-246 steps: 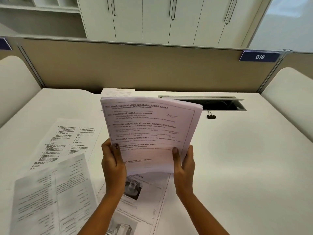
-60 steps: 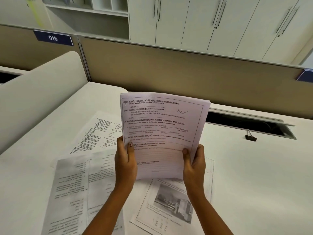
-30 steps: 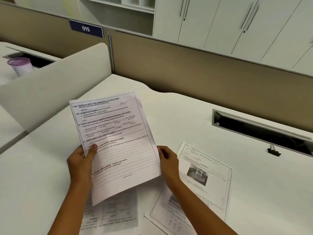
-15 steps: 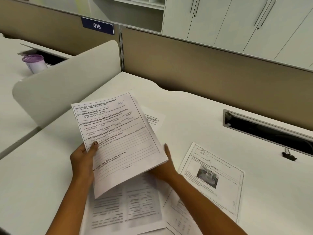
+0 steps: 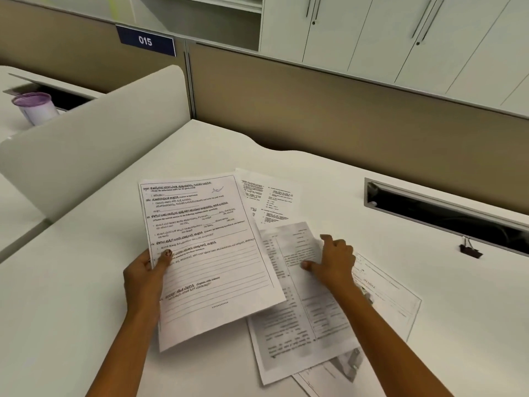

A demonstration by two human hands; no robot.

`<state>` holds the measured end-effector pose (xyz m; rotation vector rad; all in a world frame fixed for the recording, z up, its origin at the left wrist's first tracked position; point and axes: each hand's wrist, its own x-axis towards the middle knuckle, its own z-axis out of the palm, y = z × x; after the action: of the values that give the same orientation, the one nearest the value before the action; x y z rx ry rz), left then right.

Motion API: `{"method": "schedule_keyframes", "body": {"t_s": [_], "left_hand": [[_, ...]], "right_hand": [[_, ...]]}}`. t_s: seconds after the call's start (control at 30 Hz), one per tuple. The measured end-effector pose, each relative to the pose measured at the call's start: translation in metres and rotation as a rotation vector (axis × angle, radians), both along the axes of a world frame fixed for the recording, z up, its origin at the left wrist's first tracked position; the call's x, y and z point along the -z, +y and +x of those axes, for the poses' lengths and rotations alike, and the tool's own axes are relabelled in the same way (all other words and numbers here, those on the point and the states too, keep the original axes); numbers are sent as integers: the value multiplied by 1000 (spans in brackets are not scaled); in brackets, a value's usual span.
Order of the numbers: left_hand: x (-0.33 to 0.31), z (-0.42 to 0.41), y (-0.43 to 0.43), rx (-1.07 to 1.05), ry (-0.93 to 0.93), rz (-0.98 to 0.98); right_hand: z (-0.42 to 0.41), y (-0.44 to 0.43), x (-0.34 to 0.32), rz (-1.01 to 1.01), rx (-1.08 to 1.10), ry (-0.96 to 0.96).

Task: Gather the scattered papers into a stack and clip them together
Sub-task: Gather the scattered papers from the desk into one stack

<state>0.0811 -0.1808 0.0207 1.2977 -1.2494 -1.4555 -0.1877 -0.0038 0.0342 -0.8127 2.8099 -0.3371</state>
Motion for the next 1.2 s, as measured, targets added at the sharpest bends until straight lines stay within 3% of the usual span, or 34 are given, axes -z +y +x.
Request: {"method": "schedule_keyframes", "body": {"t_s": [0.13, 0.3, 0.43, 0.57, 0.8, 0.93, 1.07, 1.2], "left_hand": [[3, -5, 6, 27, -11, 8], [4, -7, 9, 38, -21, 23], [3, -7, 10, 31, -28, 37], [2, -6, 11, 38, -32, 40], [1, -17, 23, 94, -3, 42], [-3, -30, 29, 151, 9, 36], [-9, -41, 37, 205, 18, 22], [-14, -48, 43, 244, 26, 6]], "right_hand": [[24, -3, 0, 151, 153, 57], [17, -5, -6, 131, 250, -140], [12, 9, -11, -214, 262, -260], [17, 34, -23, -536, 365, -244], [47, 97, -24, -616, 493, -205], [53, 120, -8, -507, 585, -113], [58, 132, 1, -93, 716, -65], [59, 135, 5, -44, 777, -124]]}}
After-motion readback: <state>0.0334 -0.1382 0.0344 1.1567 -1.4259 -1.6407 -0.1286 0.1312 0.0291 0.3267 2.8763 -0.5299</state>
